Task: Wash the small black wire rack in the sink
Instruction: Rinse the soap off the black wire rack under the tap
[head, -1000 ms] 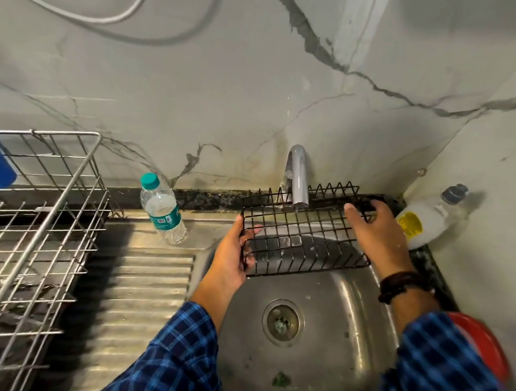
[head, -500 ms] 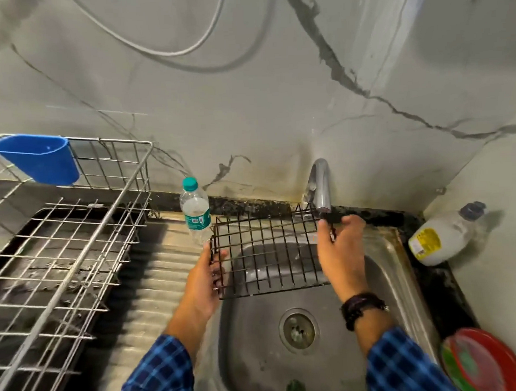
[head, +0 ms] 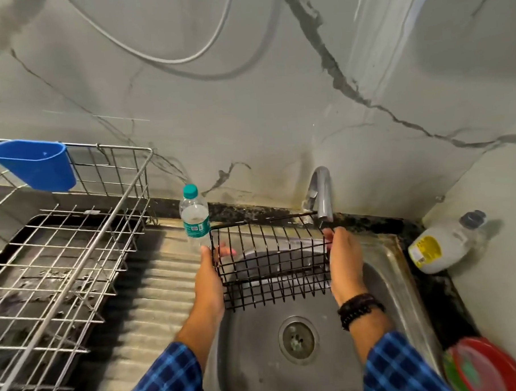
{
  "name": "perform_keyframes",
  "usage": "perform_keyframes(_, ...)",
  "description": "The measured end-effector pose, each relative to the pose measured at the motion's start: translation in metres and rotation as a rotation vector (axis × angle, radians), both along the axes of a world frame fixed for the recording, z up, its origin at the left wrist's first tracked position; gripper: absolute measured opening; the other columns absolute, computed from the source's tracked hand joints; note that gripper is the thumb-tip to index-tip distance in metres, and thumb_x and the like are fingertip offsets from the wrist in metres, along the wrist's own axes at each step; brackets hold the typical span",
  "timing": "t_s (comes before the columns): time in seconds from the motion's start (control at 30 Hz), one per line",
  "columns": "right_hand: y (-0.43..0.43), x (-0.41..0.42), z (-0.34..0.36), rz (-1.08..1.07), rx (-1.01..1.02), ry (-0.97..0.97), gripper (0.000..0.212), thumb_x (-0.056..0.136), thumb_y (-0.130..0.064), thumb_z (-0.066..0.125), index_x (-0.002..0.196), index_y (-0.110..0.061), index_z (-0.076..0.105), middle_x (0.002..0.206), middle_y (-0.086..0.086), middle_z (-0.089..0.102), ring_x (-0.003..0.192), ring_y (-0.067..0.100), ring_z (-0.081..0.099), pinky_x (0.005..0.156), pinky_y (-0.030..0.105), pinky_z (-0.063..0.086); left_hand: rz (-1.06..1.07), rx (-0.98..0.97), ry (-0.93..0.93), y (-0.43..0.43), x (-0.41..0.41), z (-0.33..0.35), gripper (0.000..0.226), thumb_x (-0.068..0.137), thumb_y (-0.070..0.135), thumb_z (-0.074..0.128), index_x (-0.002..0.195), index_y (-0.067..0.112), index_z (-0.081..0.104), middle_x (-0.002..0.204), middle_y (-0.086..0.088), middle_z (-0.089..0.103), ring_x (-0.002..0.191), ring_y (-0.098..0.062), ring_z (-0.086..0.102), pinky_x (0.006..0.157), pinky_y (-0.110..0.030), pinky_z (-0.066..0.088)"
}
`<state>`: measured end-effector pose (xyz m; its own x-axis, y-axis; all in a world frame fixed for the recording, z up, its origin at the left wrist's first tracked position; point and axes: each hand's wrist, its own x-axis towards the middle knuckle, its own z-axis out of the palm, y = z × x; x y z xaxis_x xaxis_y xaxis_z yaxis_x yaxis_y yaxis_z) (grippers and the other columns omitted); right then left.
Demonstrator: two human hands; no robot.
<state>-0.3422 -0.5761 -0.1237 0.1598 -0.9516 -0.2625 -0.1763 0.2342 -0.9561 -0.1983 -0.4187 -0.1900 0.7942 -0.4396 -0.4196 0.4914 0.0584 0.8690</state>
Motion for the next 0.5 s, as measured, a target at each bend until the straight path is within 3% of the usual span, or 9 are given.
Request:
perform_keyframes(0.07, 0.001, -0.007, -0.005, -0.025, 0.020, -0.016, 0.031, 0.103, -0.023, 0.036, 0.107, -0.007, 0.063, 0.094, 0.002, 0.056, 0.085, 0.015, 0.050, 0.064, 0.025, 0.037, -0.020, 0.003, 0.029, -0.008, 0.001, 0.004, 0.063, 0.105, 0.057, 0.031, 0.070, 0.033, 0.078, 0.099, 0.001, 0.075, 0.117, -0.022, 0.061, 0.115, -0.052, 0.036)
perform_keyframes(0.1, 0.001, -0.010, -0.008, -0.040, 0.017, 0.005, 0.034, 0.104, -0.025, 0.034, 0.111, -0.008, 0.062, 0.096, 0.000, 0.058, 0.087, 0.013, 0.053, 0.066, 0.025, 0.038, -0.035, -0.009, 0.024, -0.010, 0.000, 0.010, 0.059, 0.104, 0.058, 0.034, 0.073, 0.031, 0.077, 0.099, -0.001, 0.077, 0.119, -0.021, 0.060, 0.115, -0.050, 0.036)
perform_keyframes(0.2, 0.002, -0.015, -0.012, -0.092, -0.070, 0.023, 0.039, 0.106, -0.031, 0.033, 0.134, -0.011, 0.053, 0.129, 0.007, 0.060, 0.118, 0.023, 0.056, 0.094, 0.031, 0.044, -0.085, -0.096, 0.021, -0.013, 0.000, 0.019, 0.041, 0.096, 0.058, 0.050, 0.113, 0.028, 0.072, 0.107, 0.001, 0.077, 0.118, -0.013, 0.061, 0.108, -0.040, 0.039)
perform_keyframes(0.27, 0.003, -0.016, -0.010, -0.012, -0.180, 0.082, 0.047, 0.105, -0.032, 0.041, 0.148, -0.014, 0.041, 0.149, 0.006, 0.047, 0.135, 0.024, 0.046, 0.102, 0.028, 0.036, -0.139, -0.131, -0.047, -0.014, 0.003, 0.020, 0.057, 0.084, 0.067, 0.062, 0.129, 0.033, 0.067, 0.131, 0.005, 0.069, 0.129, -0.016, 0.057, 0.116, -0.046, 0.034)
perform_keyframes(0.33, 0.003, -0.016, -0.008, 0.082, -0.309, 0.262, 0.052, 0.103, -0.035, 0.046, 0.152, -0.019, 0.038, 0.154, 0.004, 0.042, 0.139, 0.023, 0.042, 0.109, 0.029, 0.034, -0.175, -0.128, -0.135, -0.015, 0.004, 0.019, 0.065, 0.083, 0.073, 0.062, 0.137, 0.037, 0.060, 0.147, 0.003, 0.057, 0.139, -0.019, 0.049, 0.120, -0.051, 0.029)
perform_keyframes(0.4, 0.004, -0.014, -0.007, 0.121, -0.478, 0.476, 0.057, 0.103, -0.042, 0.040, 0.153, -0.015, 0.034, 0.159, 0.010, 0.035, 0.145, 0.029, 0.034, 0.118, 0.045, 0.031, -0.156, -0.114, -0.165, -0.014, 0.001, 0.024, 0.070, 0.085, 0.072, 0.061, 0.142, 0.033, 0.056, 0.149, 0.004, 0.056, 0.140, -0.015, 0.048, 0.121, -0.049, 0.029)
perform_keyframes(0.5, 0.016, -0.001, 0.000, 0.214, -0.659, 0.921, 0.065, 0.101, -0.055, 0.021, 0.154, -0.018, 0.026, 0.164, 0.020, 0.014, 0.151, 0.039, 0.009, 0.117, 0.065, 0.008, -0.137, -0.107, -0.297, -0.015, -0.009, 0.033, 0.065, 0.094, 0.059, 0.055, 0.145, 0.020, 0.052, 0.142, 0.004, 0.059, 0.133, -0.004, 0.052, 0.117, -0.033, 0.038)
